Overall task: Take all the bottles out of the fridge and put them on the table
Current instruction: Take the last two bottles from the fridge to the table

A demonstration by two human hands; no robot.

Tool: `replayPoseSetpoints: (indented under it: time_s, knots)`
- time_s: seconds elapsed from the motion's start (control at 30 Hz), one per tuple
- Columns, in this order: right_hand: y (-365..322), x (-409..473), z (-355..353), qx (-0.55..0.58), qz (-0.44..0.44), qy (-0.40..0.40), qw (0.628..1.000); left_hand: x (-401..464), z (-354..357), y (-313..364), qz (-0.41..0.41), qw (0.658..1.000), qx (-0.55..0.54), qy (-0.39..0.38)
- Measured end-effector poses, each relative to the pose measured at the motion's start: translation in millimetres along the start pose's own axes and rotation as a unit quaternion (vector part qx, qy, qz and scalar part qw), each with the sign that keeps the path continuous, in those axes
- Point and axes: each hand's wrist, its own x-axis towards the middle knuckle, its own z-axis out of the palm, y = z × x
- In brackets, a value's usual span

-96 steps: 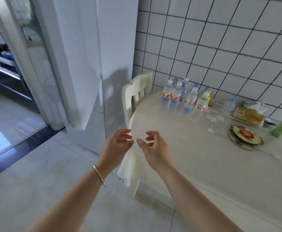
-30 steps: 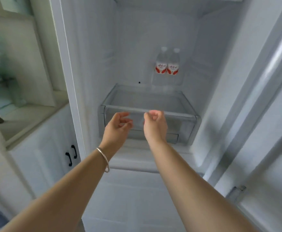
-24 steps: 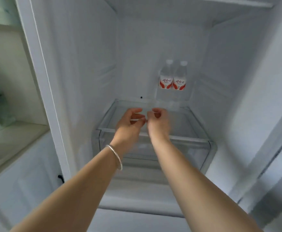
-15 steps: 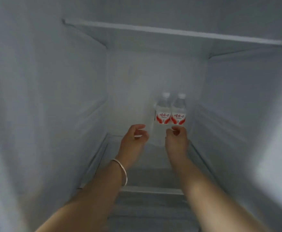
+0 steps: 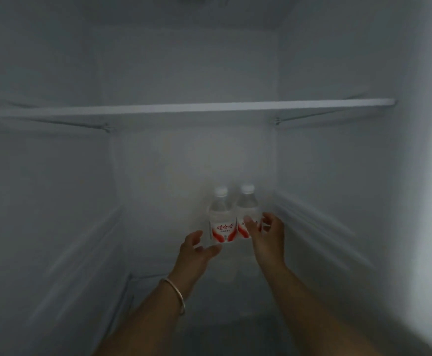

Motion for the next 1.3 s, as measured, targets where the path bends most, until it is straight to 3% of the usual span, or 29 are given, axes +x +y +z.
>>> replayPoseSetpoints:
  time_s: [0.23, 0.47, 0.9, 1.3]
  knots:
    - [20.4, 14.3, 6.8, 0.037, 0.006, -0.047, 0.998, 20.3, 13.4, -12.8, -0.003, 0.999, -0.045, -0.024]
    - [42.9, 28.9, 6.9, -0.018, 0.022, -0.117, 0.993, 45.3, 35.3, -16.6, 0.082, 0.993, -0.086, 0.002]
    - [57.7, 29.3, 25.8, 0.018, 0.038, -0.034, 0.999, 59.7, 46.0, -45.0, 0.036, 0.991, -0.071, 0.107]
    - [-17.2, -32.7, 7.2, 0.036, -0.047, -0.069, 0.996, -24.0, 17.3, 17.8, 0.089, 0.981, -0.047, 0.165]
